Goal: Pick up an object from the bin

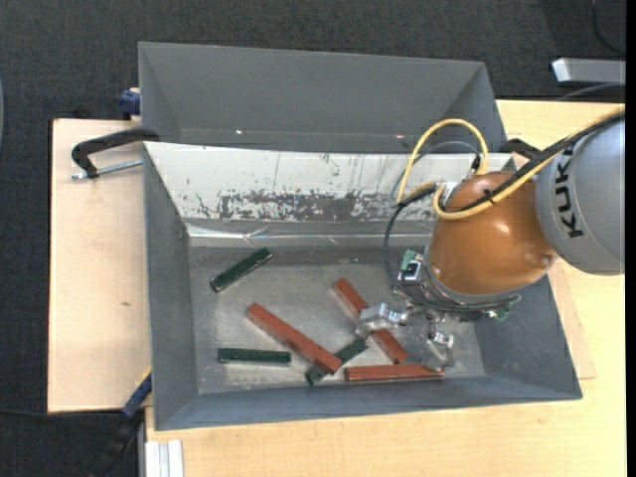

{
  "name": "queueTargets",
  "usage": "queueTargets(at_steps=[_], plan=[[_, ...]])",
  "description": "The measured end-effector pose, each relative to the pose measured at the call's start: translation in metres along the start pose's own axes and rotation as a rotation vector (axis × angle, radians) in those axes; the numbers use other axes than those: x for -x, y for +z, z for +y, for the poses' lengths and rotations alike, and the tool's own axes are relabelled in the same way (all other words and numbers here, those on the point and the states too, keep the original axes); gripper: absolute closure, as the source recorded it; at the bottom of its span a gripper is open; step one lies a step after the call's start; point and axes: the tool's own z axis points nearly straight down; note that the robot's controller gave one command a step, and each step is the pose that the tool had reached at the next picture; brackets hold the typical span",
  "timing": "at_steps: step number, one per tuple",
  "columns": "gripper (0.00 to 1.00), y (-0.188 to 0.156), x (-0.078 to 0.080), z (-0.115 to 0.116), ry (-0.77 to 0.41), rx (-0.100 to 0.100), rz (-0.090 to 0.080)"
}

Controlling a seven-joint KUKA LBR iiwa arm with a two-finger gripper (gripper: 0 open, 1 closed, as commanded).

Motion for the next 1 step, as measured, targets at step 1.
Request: queueTargets(at_steps=[1], plan=[[1.00, 0.0011, 0.0635, 0.0290, -0.439, 0.002, -0.003]])
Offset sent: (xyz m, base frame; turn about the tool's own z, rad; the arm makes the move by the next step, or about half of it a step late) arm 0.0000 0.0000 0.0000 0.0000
